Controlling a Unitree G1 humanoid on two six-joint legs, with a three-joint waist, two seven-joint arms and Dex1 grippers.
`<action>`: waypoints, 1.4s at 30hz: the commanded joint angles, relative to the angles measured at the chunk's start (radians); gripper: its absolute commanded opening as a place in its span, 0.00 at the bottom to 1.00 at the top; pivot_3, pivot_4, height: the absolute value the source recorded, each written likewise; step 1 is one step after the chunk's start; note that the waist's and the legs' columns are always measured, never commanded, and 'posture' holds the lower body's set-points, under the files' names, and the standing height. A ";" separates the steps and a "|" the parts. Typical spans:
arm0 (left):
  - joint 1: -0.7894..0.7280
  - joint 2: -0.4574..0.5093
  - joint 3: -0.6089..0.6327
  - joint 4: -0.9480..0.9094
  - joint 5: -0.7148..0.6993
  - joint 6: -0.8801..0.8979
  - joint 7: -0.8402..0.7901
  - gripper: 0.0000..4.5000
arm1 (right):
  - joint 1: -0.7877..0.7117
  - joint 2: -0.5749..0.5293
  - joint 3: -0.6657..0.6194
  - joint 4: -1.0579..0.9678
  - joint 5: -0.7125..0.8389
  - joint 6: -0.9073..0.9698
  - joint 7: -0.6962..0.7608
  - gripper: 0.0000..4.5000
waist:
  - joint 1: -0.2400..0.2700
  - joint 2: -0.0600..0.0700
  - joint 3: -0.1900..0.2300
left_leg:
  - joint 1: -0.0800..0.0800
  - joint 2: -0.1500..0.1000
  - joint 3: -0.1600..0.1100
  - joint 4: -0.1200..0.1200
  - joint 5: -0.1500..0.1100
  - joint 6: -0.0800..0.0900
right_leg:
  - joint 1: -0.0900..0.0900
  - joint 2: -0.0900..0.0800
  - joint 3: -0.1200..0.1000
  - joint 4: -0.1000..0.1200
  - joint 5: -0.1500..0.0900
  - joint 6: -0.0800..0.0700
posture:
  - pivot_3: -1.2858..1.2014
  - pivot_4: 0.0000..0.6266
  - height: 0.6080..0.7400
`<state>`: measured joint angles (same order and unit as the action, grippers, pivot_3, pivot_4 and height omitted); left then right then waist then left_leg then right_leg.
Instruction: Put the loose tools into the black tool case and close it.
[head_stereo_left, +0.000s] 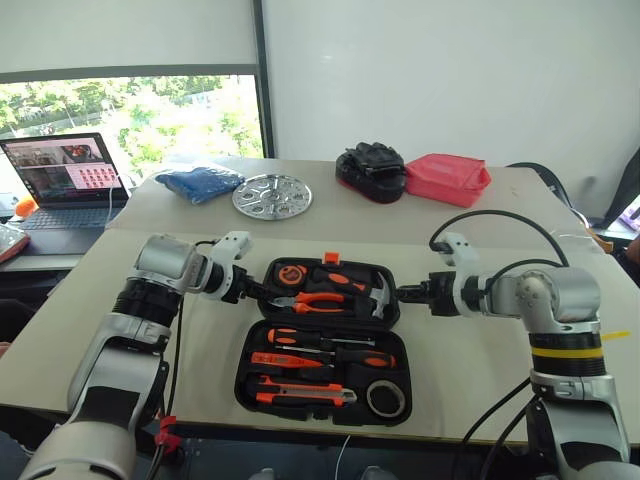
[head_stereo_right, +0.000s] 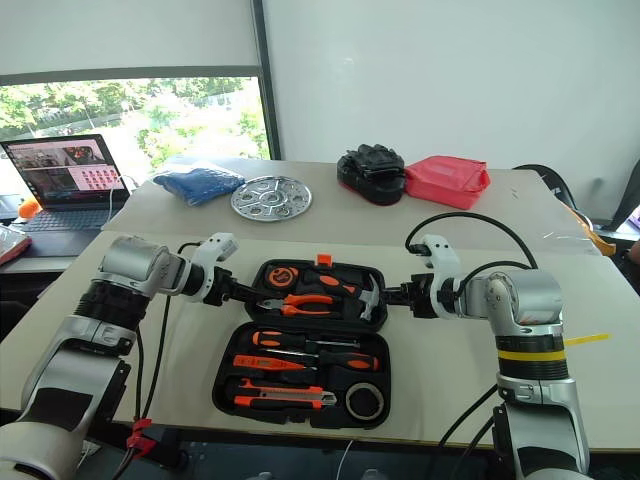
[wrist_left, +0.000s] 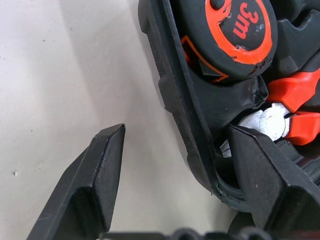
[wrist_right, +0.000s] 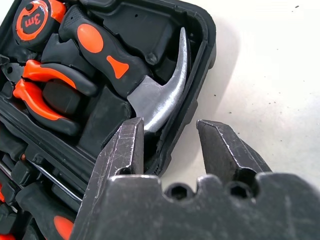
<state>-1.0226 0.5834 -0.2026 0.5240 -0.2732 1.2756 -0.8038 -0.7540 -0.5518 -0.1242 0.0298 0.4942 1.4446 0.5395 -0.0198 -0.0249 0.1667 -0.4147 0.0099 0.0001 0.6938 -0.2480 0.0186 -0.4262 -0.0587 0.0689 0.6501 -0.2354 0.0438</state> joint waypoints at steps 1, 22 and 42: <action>-0.021 0.029 0.003 0.000 0.012 0.026 0.006 0.76 | 0.007 -0.002 -0.008 -0.034 0.017 -0.003 0.000 0.45 | -0.002 0.000 0.000 | 0.000 0.000 0.000 0.000 0.000 0.000 | 0.000 0.000 0.000 0.000 0.000 0.000 | 0.52 0.24 1.00; -0.002 0.077 -0.024 -0.069 0.001 0.079 0.001 0.76 | 0.003 0.033 -0.020 -0.066 0.050 0.039 -0.006 0.45 | -0.023 0.000 0.000 | 0.000 0.001 -0.003 -0.001 0.000 0.000 | -0.001 0.000 0.000 0.000 0.000 0.000 | 0.52 0.24 1.00; 0.014 0.012 -0.001 -0.049 -0.007 0.063 0.027 0.11 | 0.025 0.055 0.059 0.006 0.039 0.032 -0.014 0.00 | -0.020 0.000 -0.001 | 0.007 0.000 -0.003 0.000 0.000 -0.001 | 0.005 0.000 0.001 0.001 0.000 0.000 | 0.52 0.24 1.00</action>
<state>-1.0166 0.5882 -0.2097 0.4832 -0.2916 1.3369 -0.7942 -0.7322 -0.5045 -0.0709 0.0515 0.5124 1.4654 0.5128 -0.0403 -0.0245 0.1657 -0.4075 0.0095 -0.0026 0.6934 -0.2475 0.0179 -0.4210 -0.0588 0.0699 0.6515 -0.2350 0.0443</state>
